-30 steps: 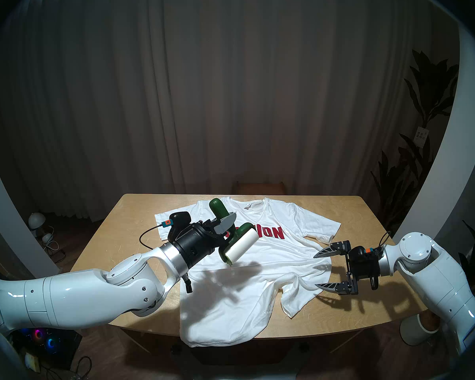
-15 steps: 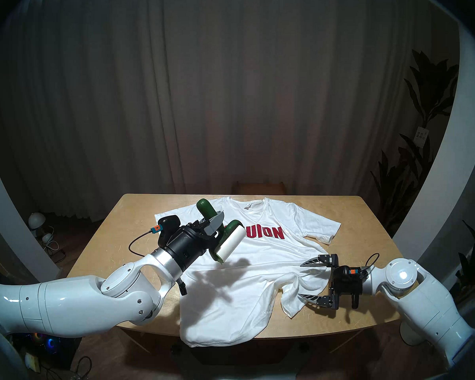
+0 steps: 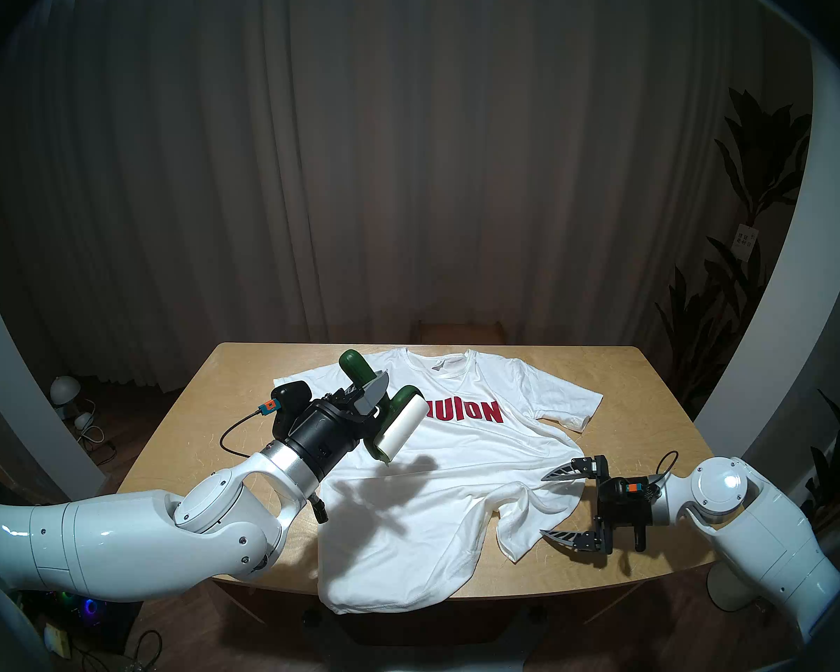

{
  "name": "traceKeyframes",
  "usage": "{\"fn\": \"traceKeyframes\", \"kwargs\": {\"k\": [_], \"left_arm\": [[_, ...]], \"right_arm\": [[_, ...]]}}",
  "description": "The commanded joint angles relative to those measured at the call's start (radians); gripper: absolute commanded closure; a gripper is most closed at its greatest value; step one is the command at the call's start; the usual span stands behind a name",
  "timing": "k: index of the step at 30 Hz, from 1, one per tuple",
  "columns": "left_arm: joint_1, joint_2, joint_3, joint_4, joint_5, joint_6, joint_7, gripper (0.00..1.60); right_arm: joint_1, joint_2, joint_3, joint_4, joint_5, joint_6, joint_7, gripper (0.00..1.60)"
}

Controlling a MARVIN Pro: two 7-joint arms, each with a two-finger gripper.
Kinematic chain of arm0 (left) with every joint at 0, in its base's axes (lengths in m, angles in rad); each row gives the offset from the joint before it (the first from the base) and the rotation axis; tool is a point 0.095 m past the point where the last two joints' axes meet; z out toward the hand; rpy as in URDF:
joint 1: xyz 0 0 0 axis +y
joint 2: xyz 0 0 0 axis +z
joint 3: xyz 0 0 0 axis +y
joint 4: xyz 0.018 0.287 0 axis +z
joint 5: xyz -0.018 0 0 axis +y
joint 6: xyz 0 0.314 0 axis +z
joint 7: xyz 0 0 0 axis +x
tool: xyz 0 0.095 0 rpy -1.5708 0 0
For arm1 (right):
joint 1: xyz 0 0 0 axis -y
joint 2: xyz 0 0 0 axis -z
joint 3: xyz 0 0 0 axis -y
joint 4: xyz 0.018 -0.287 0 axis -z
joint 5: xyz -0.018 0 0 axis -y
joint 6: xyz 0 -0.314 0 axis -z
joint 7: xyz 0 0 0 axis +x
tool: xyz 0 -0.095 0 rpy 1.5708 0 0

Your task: Use the fur roller to clean a top

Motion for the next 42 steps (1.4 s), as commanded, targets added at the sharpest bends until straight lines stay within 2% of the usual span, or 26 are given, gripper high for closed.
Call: {"fn": "traceKeyframes", "kwargs": {"k": [1, 4, 9, 17, 23, 27, 29, 37, 42], "left_arm": [[-0.002, -0.003, -0.009, -0.015, 0.003, -0.025, -0.013, 1.6], [-0.001, 0.0, -0.009, -0.019, 0.004, -0.031, -0.011, 1.6], [0.001, 0.001, -0.009, -0.024, 0.006, -0.038, -0.008, 1.6], [0.009, 0.016, -0.004, -0.034, 0.013, -0.05, 0.0, 1.6], [0.015, 0.029, 0.0, -0.04, 0.016, -0.059, 0.001, 1.6], [0.019, 0.034, 0.002, -0.04, 0.014, -0.069, -0.002, 1.6], [0.021, 0.036, 0.003, -0.037, 0.01, -0.073, -0.004, 1.6], [0.025, 0.033, 0.005, -0.03, 0.0, -0.08, -0.009, 1.6], [0.031, 0.027, 0.01, -0.027, 0.0, -0.092, -0.011, 1.6]], "right_arm": [[-0.052, 0.018, 0.052, -0.03, 0.047, -0.001, -0.007, 0.0], [-0.045, 0.016, 0.06, -0.05, 0.06, 0.022, -0.002, 0.0], [-0.032, 0.003, 0.059, -0.058, 0.053, 0.018, -0.012, 0.0], [-0.012, -0.075, 0.001, -0.047, -0.017, -0.036, -0.089, 0.0], [0.009, -0.09, -0.033, -0.044, -0.05, -0.046, -0.106, 0.0], [0.006, -0.074, -0.04, -0.053, -0.066, -0.027, -0.103, 0.0], [-0.009, -0.034, -0.028, -0.073, -0.065, -0.007, -0.08, 0.0], [-0.04, 0.041, 0.013, -0.085, -0.067, -0.023, -0.028, 0.0], [-0.06, 0.019, 0.045, -0.079, -0.027, -0.021, -0.039, 0.0]]}}
